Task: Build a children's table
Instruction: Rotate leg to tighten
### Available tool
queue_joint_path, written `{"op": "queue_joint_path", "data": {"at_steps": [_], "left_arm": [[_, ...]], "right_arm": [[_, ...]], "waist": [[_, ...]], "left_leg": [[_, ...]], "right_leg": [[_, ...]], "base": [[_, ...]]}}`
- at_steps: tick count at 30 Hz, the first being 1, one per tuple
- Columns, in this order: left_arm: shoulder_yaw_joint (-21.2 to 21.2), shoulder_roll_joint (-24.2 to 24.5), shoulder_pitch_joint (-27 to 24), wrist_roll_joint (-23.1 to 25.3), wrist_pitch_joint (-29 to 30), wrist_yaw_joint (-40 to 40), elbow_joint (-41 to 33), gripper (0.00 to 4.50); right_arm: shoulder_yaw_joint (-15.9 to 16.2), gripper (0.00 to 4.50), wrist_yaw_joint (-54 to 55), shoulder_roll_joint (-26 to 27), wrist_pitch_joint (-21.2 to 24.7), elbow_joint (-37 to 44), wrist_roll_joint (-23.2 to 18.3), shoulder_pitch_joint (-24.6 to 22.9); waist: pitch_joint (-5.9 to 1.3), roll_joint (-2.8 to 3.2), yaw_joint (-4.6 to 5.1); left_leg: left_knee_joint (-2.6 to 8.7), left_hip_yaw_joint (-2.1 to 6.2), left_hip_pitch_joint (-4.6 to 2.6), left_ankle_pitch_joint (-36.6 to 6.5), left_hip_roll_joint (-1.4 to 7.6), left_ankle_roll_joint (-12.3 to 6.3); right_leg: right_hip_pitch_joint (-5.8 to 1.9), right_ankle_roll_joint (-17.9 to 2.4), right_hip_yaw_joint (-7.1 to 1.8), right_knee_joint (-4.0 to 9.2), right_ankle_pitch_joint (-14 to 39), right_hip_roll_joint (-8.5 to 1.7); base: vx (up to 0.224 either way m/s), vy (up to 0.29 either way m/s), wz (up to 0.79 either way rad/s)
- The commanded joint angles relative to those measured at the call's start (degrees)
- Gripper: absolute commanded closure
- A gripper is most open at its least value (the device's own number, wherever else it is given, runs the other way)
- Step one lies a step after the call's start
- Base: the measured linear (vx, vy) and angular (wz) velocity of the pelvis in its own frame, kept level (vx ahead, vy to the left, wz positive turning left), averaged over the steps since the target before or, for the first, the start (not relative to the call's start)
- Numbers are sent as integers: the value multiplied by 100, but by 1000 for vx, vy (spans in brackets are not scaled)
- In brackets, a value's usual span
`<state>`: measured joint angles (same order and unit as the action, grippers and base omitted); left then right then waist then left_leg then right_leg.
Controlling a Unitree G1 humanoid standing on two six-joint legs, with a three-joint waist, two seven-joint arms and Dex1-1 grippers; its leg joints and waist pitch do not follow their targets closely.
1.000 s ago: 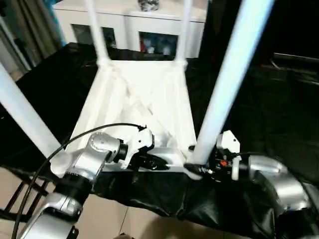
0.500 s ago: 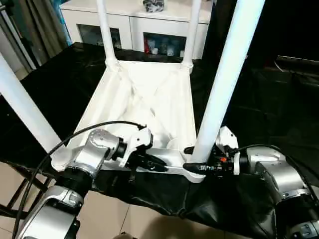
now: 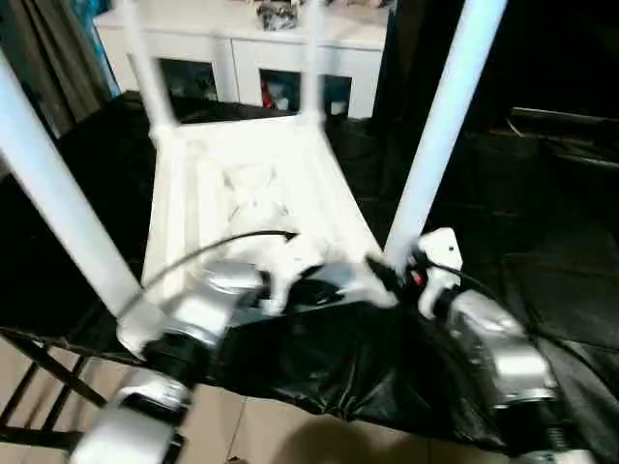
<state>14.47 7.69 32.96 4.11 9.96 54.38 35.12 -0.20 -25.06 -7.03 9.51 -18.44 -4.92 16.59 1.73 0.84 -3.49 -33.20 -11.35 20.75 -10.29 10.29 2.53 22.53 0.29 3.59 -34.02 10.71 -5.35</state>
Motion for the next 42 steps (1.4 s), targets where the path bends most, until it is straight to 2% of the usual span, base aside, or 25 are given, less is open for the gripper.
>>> {"op": "queue_joint_path", "data": {"at_steps": [1, 4, 6, 7, 10, 11, 12, 15, 18, 19, 20, 21, 22, 23, 25, 26, 30, 31, 34, 35, 37, 42], "left_arm": [[-12, -334, -29, -140, -7, -435, -26, 450], [102, -504, -47, -91, -8, -518, -88, 450], [149, -495, -102, -67, -2, -460, -205, 450], [151, -474, -118, -72, -9, -425, -236, 450], [149, -340, -181, -136, -81, -191, -332, 450], [140, -225, -221, -219, -139, 34, -389, 450], [119, -94, -245, -312, -221, 305, -430, 450], [112, 21, -263, -390, -273, 558, -474, 450], [89, 334, -271, -519, -353, 1125, -510, 450], [76, 376, -264, -536, -357, 1203, -497, 450], [71, 402, -260, -548, -365, 1258, -489, 450], [55, 506, -242, -591, -397, 1475, -445, 450], [55, 506, -242, -591, -397, 1475, -445, 450], [58, 638, -193, -620, -455, 1695, -355, 450], [53, 709, -155, -649, -473, 1837, -294, 450], [49, 812, -86, -692, -517, 2061, -192, 450], [83, 955, 50, -745, -587, 2463, -18, 450], [83, 955, 50, -745, -587, 2463, -18, 450], [149, 1017, 138, -727, -645, 2724, 85, 450], [168, 1029, 159, -724, -667, 2791, 114, 450], [171, 1032, 190, -726, -698, 2864, 167, 450], [178, 1028, 246, -715, -773, 2945, 289, 450]], "right_arm": [[349, 253, 88, 295, 388, -369, 40, -175], [442, 253, 280, 473, 272, -267, 154, -196], [399, 198, 262, 529, 169, -204, 86, -225], [378, 198, 191, 520, 162, -177, 23, -230], [367, 166, -226, 350, 111, -67, -164, -232], [415, 156, -565, 135, 48, -20, -211, -214], [472, 138, -990, -108, -5, 28, -259, -195], [525, 138, -1340, -312, -144, 47, -275, -175], [593, 138, -2248, -792, -234, 16, -421, -84], [611, 138, -2420, -873, -239, 9, -450, -68], [624, 138, -2517, -920, -246, 4, -461, -59], [680, 138, -2922, -1108, -244, -13, -516, -25], [680, 138, -2922, -1108, -244, -13, -516, -25], [764, 138, -3436, -1335, -217, -23, -604, 13], [817, 138, -3746, -1461, -183, -31, -652, 38], [928, 138, -4234, -1657, -142, -23, -722, 61], [1126, 138, -4825, -1876, -165, -127, -771, 151], [1126, 153, -4825, -1876, -165, -127, -771, 151], [1221, 174, -5154, -1917, -108, -209, -827, 233], [1248, 188, -5236, -1924, -83, -220, -850, 258], [1297, 199, -5318, -1932, -73, -255, -829, 300], [1395, 227, -5478, -1942, -69, -321, -792, 343]], "waist": [[-202, -67, 1], [-180, -45, 25], [-179, -45, 30], [-188, -34, 39], [-224, -34, 26], [-220, -19, 30], [-236, -36, 20], [-234, -51, 7], [-255, -63, -31], [-255, -63, -31], [-269, -56, -41], [-268, -41, -46], [-277, -41, -52], [-276, -57, -61], [-280, -59, -84], [-263, -64, -103], [-266, -76, -192], [-267, -75, -201], [-298, -94, -226], [-296, -102, -234], [-296, -73, -262], [-267, -86, -288]], "left_leg": [[481, 191, -72, -2092, 272, 24], [505, 204, -83, -2274, 274, 42], [512, 211, -110, -2424, 271, 59], [528, 218, -111, -2422, 276, 49], [540, 207, -84, -2134, 292, -43], [535, 190, -78, -2064, 294, -71], [516, 178, -73, -1992, 286, -119], [490, 149, -58, -1778, 277, -250], [454, 137, -50, -1374, 287, -396], [454, 137, -50, -1374, 287, -396], [441, 138, -44, -1242, 291, -469], [432, 131, -50, -1135, 302, -522], [422, 129, -38, -1044, 306, -570], [412, 121, -36, -980, 314, -609], [403, 115, -38, -951, 322, -632], [397, 102, -36, -1048, 313, -661], [393, 100, -53, -1053, 333, -587], [395, 104, -51, -1045, 338, -576], [365, 104, -42, -874, 331, -605], [351, 102, -19, -768, 328, -641], [335, 103, -10, -776, 326, -656], [361, 105, -35, -1091, 336, -487]], "right_leg": [[-126, -726, -240, 589, 2655, -352], [-112, -662, -236, 616, 2780, -343], [-110, -625, -234, 636, 2914, -352], [-130, -616, -234, 645, 2871, -358], [-177, -754, -246, 589, 2226, -344], [-178, -845, -253, 573, 1993, -331], [-206, -928, -249, 546, 1813, -335], [-218, -1036, -257, 535, 1638, -347], [-252, -1169, -247, 490, 1367, -359], [-252, -1169, -247, 490, 1367, -359], [-270, -1245, -240, 452, 1165, -351], [-257, -1329, -238, 429, 947, -339], [-274, -1406, -228, 401, 767, -334], [-271, -1465, -219, 383, 653, -327], [-278, -1500, -214, 370, 615, -331], [-271, -1514, -207, 384, 767, -324], [-254, -1493, -220, 378, 938, -352], [-257, -1496, -222, 374, 918, -358], [-260, -1570, -218, 323, 647, -356], [-259, -1604, -220, 298, 485, -355], [-247, -1624, -222, 289, 483, -365], [-231, -1537, -226, 338, 939, -363]], "base": [[0, 0, 0], [0, 0, 0], [0, 0, 0], [0, 0, 0], [0, 0, 0], [0, 0, 0], [0, 0, 0], [0, 0, 0], [0, 0, 0], [0, 0, 0], [0, 0, 0], [0, 0, 0], [0, 0, 0], [0, 0, 0], [0, 0, 0], [0, 0, 0], [0, 0, 0], [0, 0, 0], [0, 0, 0], [0, 0, 0], [0, 0, 0], [0, 0, 0]]}}
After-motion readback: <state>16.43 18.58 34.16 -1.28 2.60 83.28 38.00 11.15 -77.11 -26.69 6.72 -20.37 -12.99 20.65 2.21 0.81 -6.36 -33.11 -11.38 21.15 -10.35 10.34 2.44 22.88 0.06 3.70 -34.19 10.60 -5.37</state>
